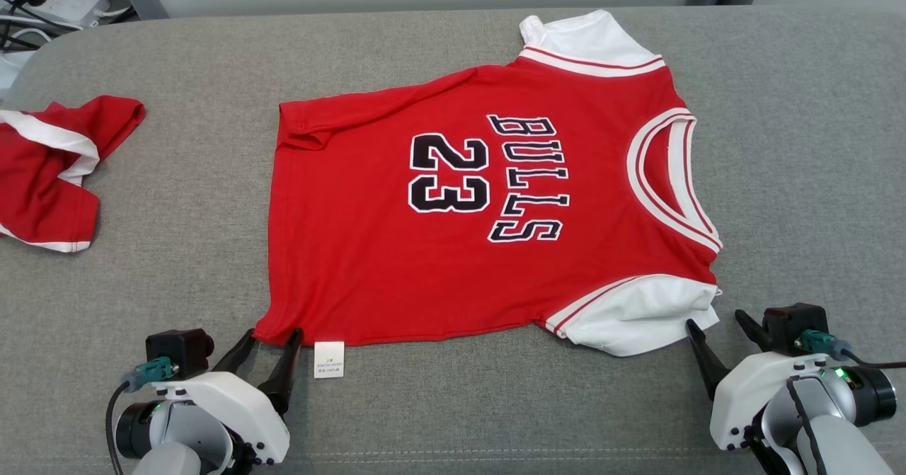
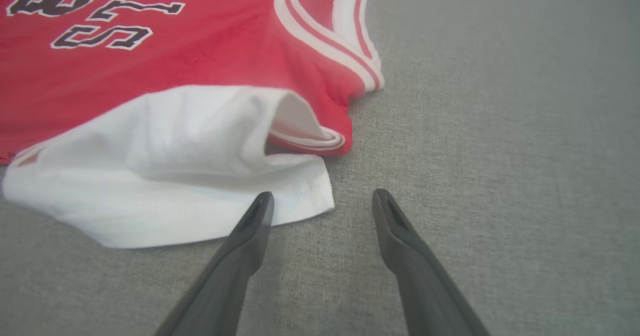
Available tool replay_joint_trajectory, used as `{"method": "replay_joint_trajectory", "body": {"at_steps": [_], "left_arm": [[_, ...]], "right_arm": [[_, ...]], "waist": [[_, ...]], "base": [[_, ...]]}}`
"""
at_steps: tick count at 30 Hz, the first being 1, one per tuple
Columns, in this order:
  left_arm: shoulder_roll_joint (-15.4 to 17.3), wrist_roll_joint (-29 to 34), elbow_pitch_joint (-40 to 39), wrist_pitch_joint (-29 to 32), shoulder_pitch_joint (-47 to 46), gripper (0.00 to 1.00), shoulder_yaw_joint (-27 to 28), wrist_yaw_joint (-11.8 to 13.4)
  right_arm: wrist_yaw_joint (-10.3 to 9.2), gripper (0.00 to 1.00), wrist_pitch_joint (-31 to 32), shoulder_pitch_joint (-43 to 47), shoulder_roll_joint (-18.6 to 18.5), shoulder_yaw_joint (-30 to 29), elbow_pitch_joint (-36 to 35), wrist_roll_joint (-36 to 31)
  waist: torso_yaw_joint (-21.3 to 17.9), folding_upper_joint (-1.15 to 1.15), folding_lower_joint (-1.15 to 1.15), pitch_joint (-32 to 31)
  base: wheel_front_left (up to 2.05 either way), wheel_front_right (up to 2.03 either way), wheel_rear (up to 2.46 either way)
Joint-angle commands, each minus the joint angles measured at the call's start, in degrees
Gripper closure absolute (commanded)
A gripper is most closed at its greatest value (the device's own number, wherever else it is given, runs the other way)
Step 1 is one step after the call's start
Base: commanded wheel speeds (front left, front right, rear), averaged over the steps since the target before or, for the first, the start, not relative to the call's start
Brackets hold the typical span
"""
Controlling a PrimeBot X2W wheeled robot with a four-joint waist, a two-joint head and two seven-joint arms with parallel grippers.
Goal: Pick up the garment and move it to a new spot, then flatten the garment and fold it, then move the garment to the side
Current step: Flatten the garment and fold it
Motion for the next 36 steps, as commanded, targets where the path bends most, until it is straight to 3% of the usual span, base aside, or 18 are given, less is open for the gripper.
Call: {"method": "replay_joint_trajectory", "body": {"at_steps": [1,2,3,4,5,6,12,18,24,36], "left_arm": [[1.48,-0.66,-0.70,0.42,-2.62,0.00,1.57,-0.17],[1.53,-0.81,-0.61,0.61,-2.74,0.05,1.46,-0.19],[1.48,-1.27,-0.47,1.00,-2.82,0.32,1.38,-0.21],[1.54,-1.59,-0.36,1.45,-2.90,0.67,1.17,-0.24],[1.63,-1.84,-0.37,1.54,-2.98,1.00,1.03,-0.27],[1.67,-2.24,-0.35,1.72,-3.02,1.00,0.92,-0.29],[1.92,-3.57,-1.31,1.27,-2.58,1.00,0.32,-0.37],[2.91,-4.62,-4.78,0.59,1.12,1.00,1.34,0.28],[5.00,-5.86,-13.60,3.56,7.76,1.00,2.39,1.98],[9.64,-9.11,-33.83,11.27,19.43,1.00,5.88,6.09]], "right_arm": [[0.08,0.00,0.07,-1.63,-0.70,1.34,-0.52,0.49],[0.08,0.00,0.03,-1.97,-0.71,1.63,0.00,0.59],[0.08,0.24,0.24,-2.24,-0.63,1.97,0.63,0.85],[0.08,0.54,0.37,-2.53,-0.61,2.38,1.14,1.09],[0.08,0.67,0.23,-2.82,-0.64,2.64,1.53,1.25],[0.08,1.00,0.39,-3.00,-0.57,3.03,2.07,1.55],[0.08,1.00,-0.04,-1.30,-0.20,3.47,2.46,4.60],[0.08,1.00,0.22,5.05,-0.19,1.82,-3.71,8.92],[0.08,1.00,7.00,16.76,-0.16,-2.22,-20.35,14.52],[0.08,1.00,26.21,37.94,4.72,-12.39,-55.23,22.37]], "waist": [[-0.02,0.00,0.00,0.24],[0.00,0.00,0.00,0.36],[0.00,0.00,0.00,0.49],[-0.01,0.00,0.00,0.63],[-0.04,0.00,0.00,0.73],[-0.09,0.00,0.00,0.85],[0.06,0.00,0.00,1.02],[0.04,0.00,0.00,0.41],[-0.14,0.00,0.00,-0.03],[-1.63,0.00,0.00,0.48]], "base": [[0.00,0.00,0.00],[0.00,0.00,0.00],[0.00,0.00,0.00],[0.00,0.00,0.00],[0.00,0.00,0.00],[0.00,0.00,0.00],[0.00,0.00,0.00],[0.00,0.00,0.00],[0.00,0.00,0.00],[0.00,0.00,0.00]]}}
